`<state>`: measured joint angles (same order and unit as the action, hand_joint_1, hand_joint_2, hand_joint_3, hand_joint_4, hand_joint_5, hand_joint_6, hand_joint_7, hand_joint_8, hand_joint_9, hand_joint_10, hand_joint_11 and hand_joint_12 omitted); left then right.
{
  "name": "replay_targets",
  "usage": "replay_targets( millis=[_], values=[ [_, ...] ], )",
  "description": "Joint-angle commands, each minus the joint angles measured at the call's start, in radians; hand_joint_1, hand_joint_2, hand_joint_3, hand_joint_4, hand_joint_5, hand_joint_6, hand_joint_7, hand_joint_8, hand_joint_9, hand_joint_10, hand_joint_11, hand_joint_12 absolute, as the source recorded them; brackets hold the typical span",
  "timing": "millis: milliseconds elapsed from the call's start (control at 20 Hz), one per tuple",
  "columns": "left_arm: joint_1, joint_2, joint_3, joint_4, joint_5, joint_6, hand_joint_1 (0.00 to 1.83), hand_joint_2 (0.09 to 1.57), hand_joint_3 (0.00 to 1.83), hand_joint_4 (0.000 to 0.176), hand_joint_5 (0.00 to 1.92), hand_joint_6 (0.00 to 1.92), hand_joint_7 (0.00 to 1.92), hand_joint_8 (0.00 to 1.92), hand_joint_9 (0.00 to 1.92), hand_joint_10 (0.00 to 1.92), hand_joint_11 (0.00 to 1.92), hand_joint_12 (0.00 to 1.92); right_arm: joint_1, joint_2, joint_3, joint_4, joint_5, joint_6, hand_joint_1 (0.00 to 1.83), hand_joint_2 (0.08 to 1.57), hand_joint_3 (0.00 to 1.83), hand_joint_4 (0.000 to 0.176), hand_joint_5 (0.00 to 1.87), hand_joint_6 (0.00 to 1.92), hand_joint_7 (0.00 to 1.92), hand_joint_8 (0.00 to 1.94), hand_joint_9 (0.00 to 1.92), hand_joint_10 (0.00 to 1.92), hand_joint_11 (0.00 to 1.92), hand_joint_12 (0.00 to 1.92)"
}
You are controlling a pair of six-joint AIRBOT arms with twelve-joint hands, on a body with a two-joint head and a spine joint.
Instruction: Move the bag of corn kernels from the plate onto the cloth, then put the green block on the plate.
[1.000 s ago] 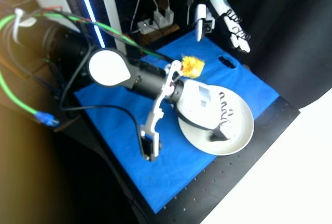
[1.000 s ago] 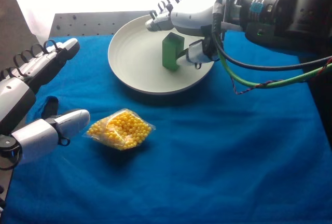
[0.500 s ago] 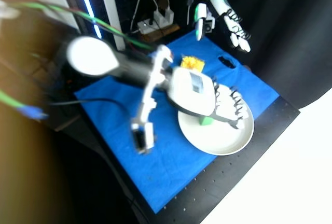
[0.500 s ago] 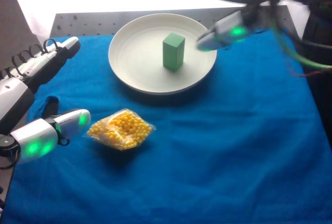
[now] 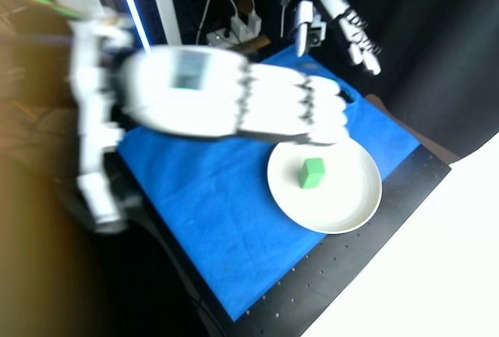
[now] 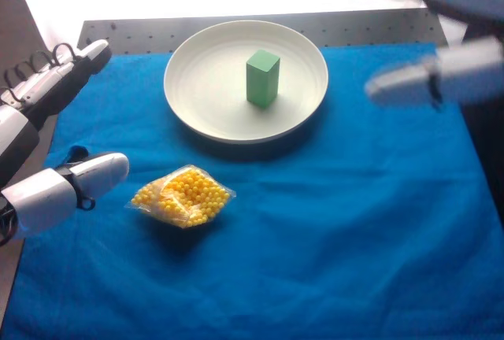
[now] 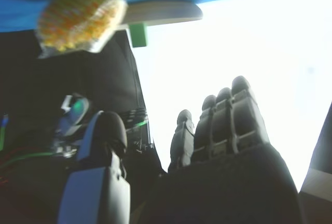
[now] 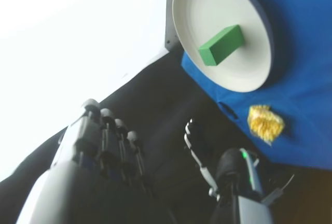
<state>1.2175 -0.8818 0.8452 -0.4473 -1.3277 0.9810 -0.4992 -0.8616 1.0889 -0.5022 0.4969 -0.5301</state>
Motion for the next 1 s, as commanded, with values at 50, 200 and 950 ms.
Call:
replay_targets(
  millis=[50,200,950],
  values=[
    [-0.006,0.025,-0.008,0.036,-0.15,0.004,0.47,1.2,0.0,0.176,0.02,0.0,0.0,0.0,0.0,0.0,0.0,0.0,-0.043,0.05,-0.037,0.115,0.216,-0.036,0.31,1.23,0.03,0.068,0.0,0.0,0.0,0.0,0.0,0.0,0.0,0.0],
    [-0.007,0.064,-0.025,0.055,-0.189,0.029,0.48,1.22,0.0,0.176,0.0,0.0,0.0,0.0,0.0,0.0,0.0,0.0,-0.154,0.115,-0.08,0.214,0.35,-0.062,0.29,1.24,0.02,0.042,0.0,0.0,0.0,0.0,0.0,0.0,0.0,0.0],
    [-0.068,0.161,-0.039,0.099,-0.375,0.114,0.46,1.22,0.0,0.176,0.0,0.0,0.0,0.0,0.0,0.0,0.03,0.01,-0.552,0.282,-0.238,0.633,1.034,-0.263,0.39,1.17,0.0,0.065,0.0,0.0,0.0,0.0,0.0,0.0,0.0,0.0]
  ],
)
